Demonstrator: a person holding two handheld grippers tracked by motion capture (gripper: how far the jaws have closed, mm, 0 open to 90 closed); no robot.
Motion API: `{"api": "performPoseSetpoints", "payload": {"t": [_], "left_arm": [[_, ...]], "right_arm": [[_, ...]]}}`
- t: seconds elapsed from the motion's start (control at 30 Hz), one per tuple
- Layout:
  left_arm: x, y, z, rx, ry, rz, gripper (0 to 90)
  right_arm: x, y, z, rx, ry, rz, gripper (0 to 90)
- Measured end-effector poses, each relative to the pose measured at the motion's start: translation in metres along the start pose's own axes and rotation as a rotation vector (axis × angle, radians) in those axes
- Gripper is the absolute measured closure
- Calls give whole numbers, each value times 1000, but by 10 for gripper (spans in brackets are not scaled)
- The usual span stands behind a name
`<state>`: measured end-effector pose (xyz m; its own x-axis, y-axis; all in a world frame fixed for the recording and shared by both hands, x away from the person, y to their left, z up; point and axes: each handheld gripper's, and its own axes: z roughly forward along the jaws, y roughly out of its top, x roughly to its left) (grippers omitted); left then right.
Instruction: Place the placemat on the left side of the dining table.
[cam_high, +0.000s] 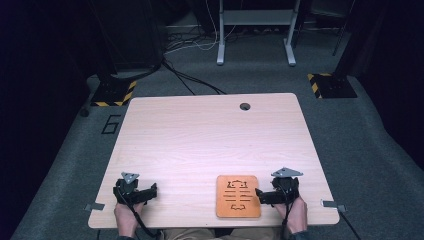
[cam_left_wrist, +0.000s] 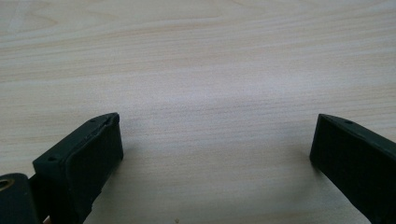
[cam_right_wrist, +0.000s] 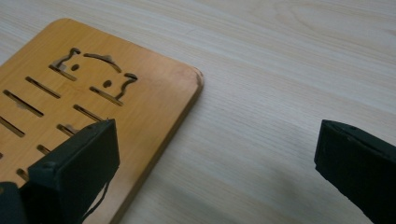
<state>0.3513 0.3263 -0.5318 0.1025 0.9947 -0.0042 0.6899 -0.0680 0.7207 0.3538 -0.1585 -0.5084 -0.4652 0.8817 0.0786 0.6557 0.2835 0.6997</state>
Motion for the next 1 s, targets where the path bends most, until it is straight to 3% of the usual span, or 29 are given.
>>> {"api": "performPoseSetpoints", "payload": {"t": [0.47, 1.0], "left_arm": [[0, 0, 0, 1, 0, 1, 23], [0, 0, 0, 0, 0, 0, 23]], "right_arm": [[16, 6, 12, 36, 35, -22, 0], [14, 7, 17, 69, 3, -26, 0]]}}
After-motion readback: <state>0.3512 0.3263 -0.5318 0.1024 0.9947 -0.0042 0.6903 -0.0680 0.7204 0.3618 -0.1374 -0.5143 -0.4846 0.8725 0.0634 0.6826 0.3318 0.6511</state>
